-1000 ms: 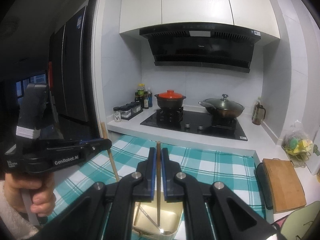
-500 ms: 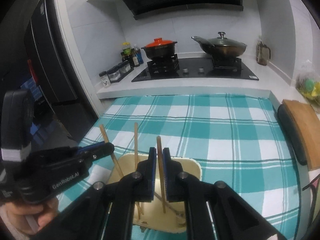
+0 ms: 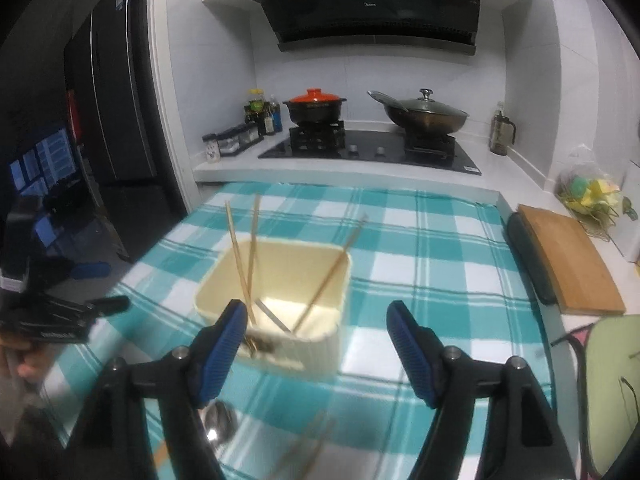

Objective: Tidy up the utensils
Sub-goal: 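Withdraw both open tools back over the remaining chopsticks and spoon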

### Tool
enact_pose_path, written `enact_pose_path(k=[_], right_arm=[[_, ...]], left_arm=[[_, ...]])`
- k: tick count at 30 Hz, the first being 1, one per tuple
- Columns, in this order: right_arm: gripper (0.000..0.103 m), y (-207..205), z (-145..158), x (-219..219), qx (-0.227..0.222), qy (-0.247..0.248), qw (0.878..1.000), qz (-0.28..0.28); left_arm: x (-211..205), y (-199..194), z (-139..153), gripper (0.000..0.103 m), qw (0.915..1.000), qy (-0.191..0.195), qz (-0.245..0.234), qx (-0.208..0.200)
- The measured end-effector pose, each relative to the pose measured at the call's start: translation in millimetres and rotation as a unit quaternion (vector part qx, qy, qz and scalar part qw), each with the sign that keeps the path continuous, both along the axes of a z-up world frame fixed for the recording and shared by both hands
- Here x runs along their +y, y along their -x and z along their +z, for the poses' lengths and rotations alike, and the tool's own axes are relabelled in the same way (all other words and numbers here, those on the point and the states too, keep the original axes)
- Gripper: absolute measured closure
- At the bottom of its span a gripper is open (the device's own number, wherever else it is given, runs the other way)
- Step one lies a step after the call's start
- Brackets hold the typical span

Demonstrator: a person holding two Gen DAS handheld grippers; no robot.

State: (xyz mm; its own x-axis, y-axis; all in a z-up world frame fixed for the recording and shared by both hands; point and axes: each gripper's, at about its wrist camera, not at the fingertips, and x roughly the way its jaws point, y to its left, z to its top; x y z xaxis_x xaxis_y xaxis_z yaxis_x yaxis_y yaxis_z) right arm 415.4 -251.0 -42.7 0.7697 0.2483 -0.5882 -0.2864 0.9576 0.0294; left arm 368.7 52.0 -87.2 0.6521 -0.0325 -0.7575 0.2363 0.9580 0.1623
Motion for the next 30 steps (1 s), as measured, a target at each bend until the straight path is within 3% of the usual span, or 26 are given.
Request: enact_pose_path(k=[3, 7, 10, 13, 15, 18, 30], right_arm=[[0.029, 45.0, -38.6, -28.5, 0.023, 0.009, 0.998, -0.062], [0.029, 106.0, -104.0, -53.4, 0.084, -0.038, 0.987, -0.13], [0.029, 146.5, -142.2, -55.1, 0.099, -0.036, 0.978, -0.182], [0.029, 169.6, -166.7, -50.8, 0.12, -0.02, 0.975, -0.186], [0.029, 174.2, -172.7, -46.4, 0.127, 0.006, 0.976, -0.177], [0.029, 175.6, -172.9, -47.8, 0.102, 0.045, 0.974, -0.195], [0.024, 182.2, -187.8, -62.0, 0.104, 0.033, 0.966, -0.235]], left_arm=[[15.1, 47.2, -27.1, 0.017, 0.9997, -0.003, 0.019, 0.018], [22.5, 96.9, -59.3, 0.017, 0.9948, 0.073, 0.053, 0.046], [23.3, 120.8, -80.5, 0.017, 0.9856, 0.139, 0.078, 0.055], [24.3, 126.8, -99.3, 0.017, 0.9774, 0.17, 0.106, 0.067], [25.5, 127.5, -107.4, 0.017, 0.9746, 0.175, 0.123, 0.068], [29.1, 128.5, -116.8, 0.017, 0.9726, 0.174, 0.142, 0.058], [40.2, 133.1, -132.6, 0.014, 0.9686, 0.155, 0.188, 0.05]])
